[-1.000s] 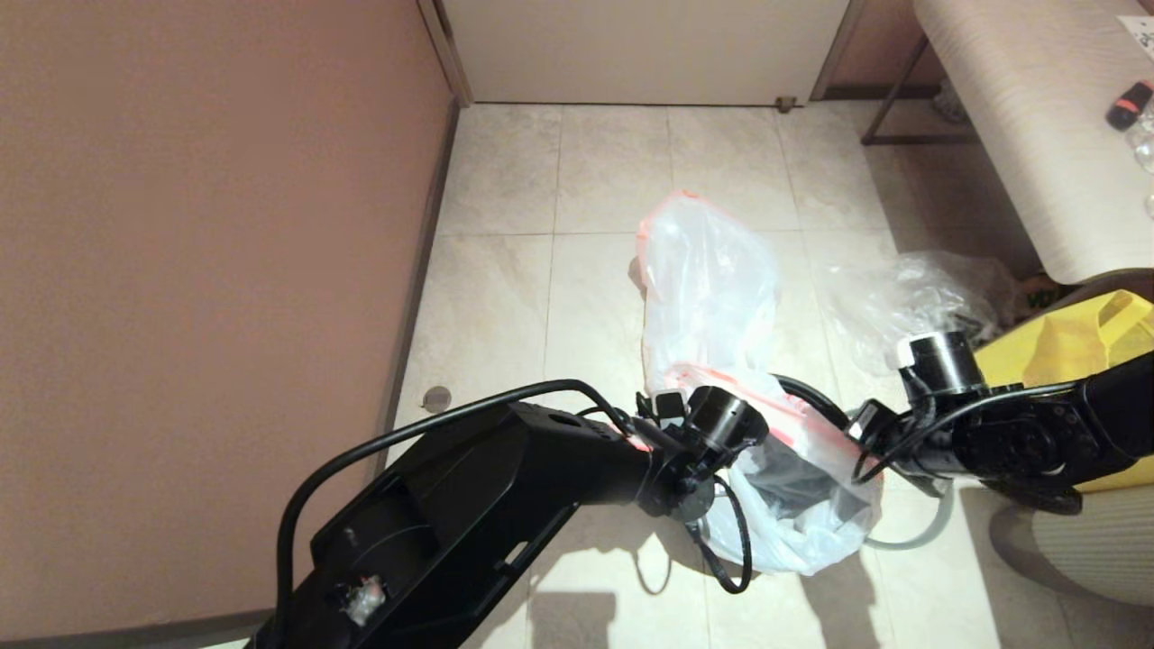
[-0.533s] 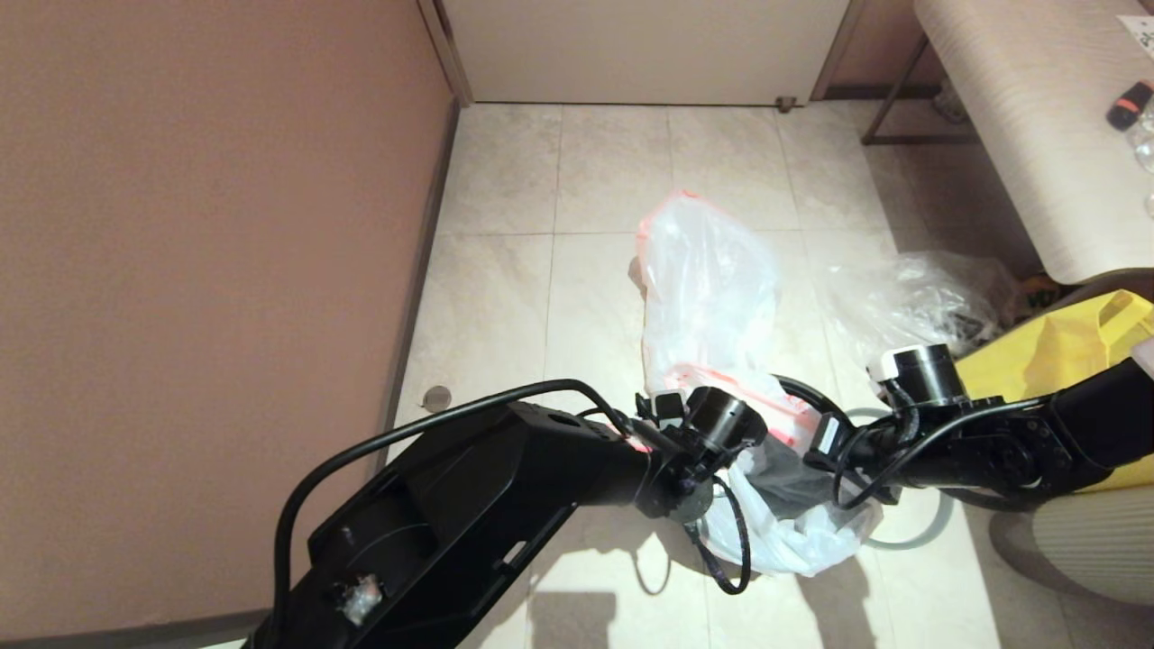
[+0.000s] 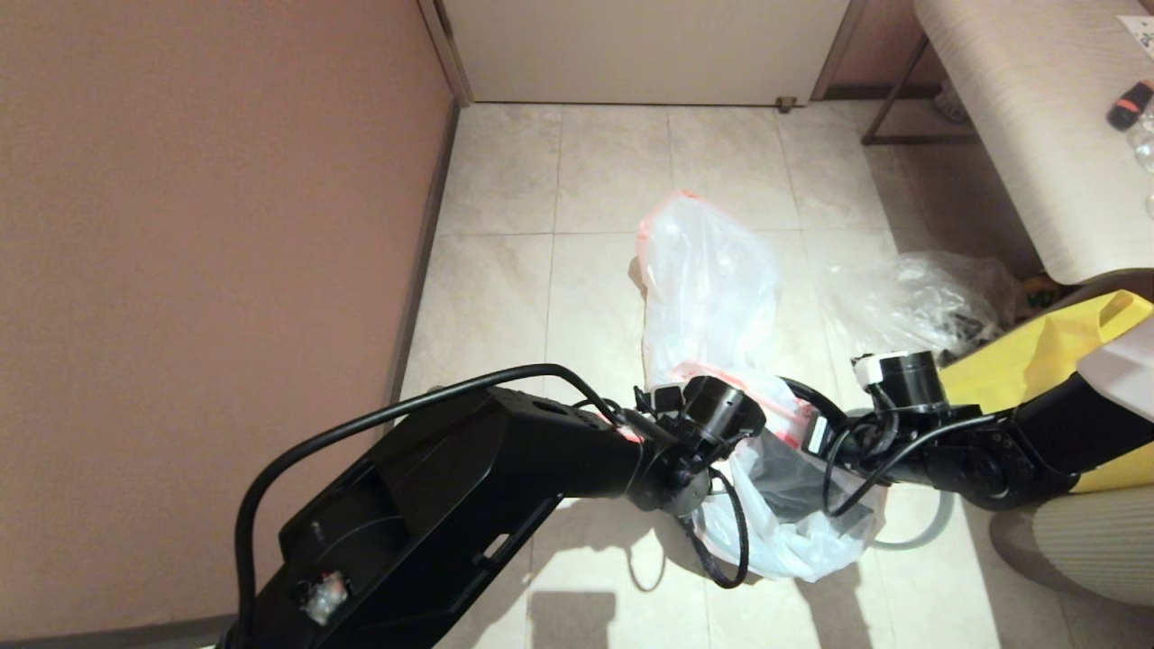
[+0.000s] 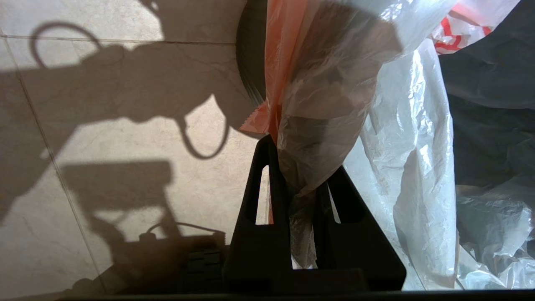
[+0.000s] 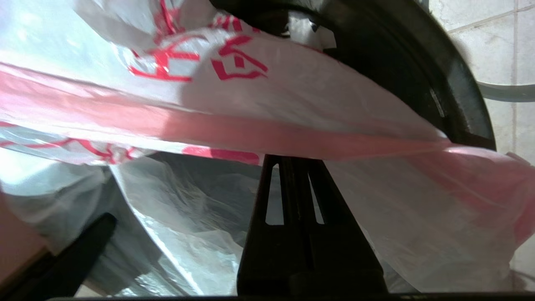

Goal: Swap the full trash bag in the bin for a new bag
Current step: Put the new garbage bag on the trash can

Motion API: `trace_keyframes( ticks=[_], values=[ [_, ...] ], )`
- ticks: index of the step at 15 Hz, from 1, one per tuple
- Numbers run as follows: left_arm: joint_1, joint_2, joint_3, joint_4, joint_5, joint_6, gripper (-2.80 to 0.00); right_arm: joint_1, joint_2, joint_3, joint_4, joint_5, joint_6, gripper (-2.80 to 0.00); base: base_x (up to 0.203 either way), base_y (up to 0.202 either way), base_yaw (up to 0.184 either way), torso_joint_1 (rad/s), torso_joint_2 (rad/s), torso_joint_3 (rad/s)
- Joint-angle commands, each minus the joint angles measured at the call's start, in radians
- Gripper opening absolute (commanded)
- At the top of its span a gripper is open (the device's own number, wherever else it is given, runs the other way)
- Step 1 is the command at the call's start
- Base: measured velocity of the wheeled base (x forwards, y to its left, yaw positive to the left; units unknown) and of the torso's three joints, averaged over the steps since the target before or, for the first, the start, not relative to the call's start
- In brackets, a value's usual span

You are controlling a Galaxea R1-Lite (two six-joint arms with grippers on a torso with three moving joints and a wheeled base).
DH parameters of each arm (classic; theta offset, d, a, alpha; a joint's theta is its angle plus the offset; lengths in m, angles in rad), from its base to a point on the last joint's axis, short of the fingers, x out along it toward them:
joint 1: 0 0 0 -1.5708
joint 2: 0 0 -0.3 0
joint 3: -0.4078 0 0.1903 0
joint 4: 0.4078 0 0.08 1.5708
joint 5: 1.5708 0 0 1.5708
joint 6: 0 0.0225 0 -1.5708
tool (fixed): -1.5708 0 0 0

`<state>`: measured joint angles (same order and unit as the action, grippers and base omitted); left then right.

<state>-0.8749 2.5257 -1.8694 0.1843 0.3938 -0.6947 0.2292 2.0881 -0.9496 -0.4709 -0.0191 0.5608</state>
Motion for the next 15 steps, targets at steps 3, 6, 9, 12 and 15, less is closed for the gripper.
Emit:
trace_keyframes(
  ticks=[3, 6, 9, 12, 15],
  values=[
    [-0.001, -0.012, 0.006, -0.009, 0.0, -0.005, -2.8, -0.004, 0.012, 0.004, -0.038, -0.014, -0.028, -2.8, 0.0, 0.0, 0.0, 0.0, 0.0, 0.0],
    [-0.009, -0.026, 0.02, -0.009, -0.007, -0.006, -2.8, -0.007, 0.015, 0.009, -0.164, -0.095, -0.035, -2.8, 0.0, 0.0, 0.0, 0.0, 0.0, 0.0],
    [-0.015, -0.039, 0.036, -0.025, -0.018, -0.005, -2.8, -0.007, 0.023, 0.007, -0.269, -0.137, -0.052, -2.8, 0.0, 0.0, 0.0, 0.0, 0.0, 0.0],
    [-0.023, -0.042, 0.041, -0.025, -0.018, -0.006, -2.8, -0.021, 0.004, -0.003, -0.273, -0.159, -0.052, -2.8, 0.0, 0.0, 0.0, 0.0, 0.0, 0.0],
    [-0.027, -0.042, 0.045, -0.025, -0.018, -0.006, -2.8, -0.032, 0.014, -0.019, -0.276, -0.177, -0.05, -2.8, 0.0, 0.0, 0.0, 0.0, 0.0, 0.0]
  ],
)
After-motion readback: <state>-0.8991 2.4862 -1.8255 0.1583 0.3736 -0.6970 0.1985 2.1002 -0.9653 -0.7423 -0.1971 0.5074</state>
